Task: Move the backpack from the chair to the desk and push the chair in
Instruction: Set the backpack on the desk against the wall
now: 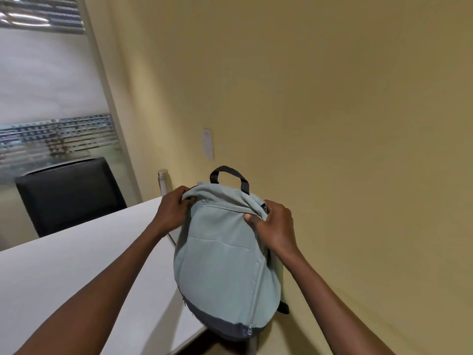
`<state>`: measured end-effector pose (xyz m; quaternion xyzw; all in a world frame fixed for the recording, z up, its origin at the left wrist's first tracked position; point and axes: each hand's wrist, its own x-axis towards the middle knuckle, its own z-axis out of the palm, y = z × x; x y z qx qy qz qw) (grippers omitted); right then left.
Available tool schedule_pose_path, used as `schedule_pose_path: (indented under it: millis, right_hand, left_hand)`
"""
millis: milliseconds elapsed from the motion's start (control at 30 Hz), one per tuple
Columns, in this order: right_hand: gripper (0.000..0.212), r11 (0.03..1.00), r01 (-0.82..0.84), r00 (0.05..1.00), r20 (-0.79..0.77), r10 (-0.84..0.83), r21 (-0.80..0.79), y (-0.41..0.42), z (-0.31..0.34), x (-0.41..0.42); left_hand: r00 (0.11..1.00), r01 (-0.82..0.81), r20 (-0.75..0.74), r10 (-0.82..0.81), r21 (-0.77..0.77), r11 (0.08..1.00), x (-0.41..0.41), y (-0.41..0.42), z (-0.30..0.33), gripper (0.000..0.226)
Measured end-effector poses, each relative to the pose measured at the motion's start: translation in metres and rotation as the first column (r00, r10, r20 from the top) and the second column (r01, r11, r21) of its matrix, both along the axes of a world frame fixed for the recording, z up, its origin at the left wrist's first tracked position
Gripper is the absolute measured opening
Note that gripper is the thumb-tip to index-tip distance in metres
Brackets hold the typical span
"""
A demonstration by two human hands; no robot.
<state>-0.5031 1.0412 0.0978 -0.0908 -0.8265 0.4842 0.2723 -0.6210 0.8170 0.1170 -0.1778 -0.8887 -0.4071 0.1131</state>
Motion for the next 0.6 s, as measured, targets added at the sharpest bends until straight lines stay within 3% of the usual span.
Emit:
schedule_pose_path:
  millis: [133,600]
  right_hand:
    - [0.041,0.999,-0.020,1.000,-0.016,0.019,-0.045,-0.009,-0.013,-0.046]
    - [0.018,0.996,0.033,0.987,0.158,-0.019,-0.085,-0.026,-0.048,-0.151]
  left_hand:
    - [0.999,-0.030,0.030,0.029,0.012,0.999,-0.044,0.001,-0.006,0.018]
    - [0.992,-0.018,0.125,0.013,0.046,0.999,-0.177,0.020,-0.047,0.019]
